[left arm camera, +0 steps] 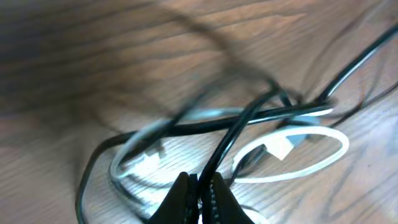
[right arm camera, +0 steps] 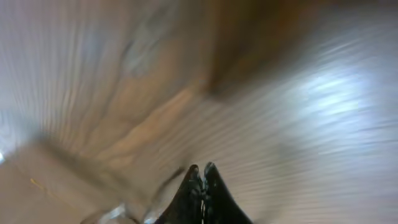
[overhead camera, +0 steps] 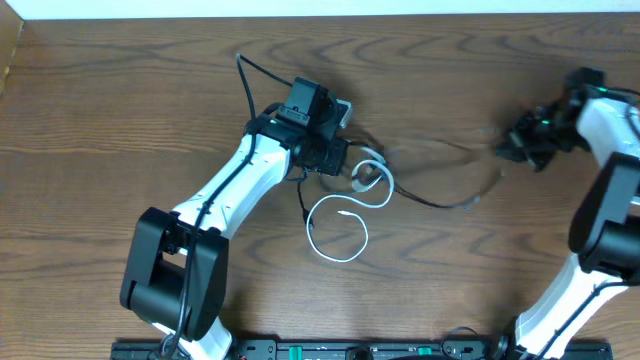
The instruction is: Untangle cables
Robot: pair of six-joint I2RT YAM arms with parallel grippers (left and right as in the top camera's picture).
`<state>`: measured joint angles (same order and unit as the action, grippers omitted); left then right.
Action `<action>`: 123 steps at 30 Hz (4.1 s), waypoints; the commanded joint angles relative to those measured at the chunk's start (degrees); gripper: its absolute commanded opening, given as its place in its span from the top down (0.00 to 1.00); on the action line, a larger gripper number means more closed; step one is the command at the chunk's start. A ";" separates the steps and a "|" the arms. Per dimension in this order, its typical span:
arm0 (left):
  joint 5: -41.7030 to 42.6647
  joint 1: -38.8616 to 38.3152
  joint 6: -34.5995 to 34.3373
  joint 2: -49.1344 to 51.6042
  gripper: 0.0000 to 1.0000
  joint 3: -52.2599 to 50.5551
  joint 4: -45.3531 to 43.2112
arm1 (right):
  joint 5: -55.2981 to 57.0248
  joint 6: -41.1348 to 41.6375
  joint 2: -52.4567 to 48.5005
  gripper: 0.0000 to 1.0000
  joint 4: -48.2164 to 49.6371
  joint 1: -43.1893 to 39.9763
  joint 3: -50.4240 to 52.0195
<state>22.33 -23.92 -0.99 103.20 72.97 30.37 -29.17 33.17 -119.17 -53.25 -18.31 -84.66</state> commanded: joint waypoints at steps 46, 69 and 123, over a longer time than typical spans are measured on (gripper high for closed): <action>7.21 -4.79 -5.40 0.52 0.92 -0.55 -2.49 | -32.09 -7.72 1.86 0.44 22.45 20.33 8.85; 6.45 -8.31 -8.28 0.52 0.92 -0.55 -5.31 | -24.76 -2.99 1.86 0.99 26.27 26.64 8.87; -5.51 -8.24 -12.46 3.98 0.92 -4.20 -12.31 | -27.30 -9.86 1.86 0.87 23.96 20.31 8.92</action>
<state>17.65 -32.36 -12.36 106.45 69.12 18.24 -58.61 22.68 -118.76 -29.30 1.54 -75.94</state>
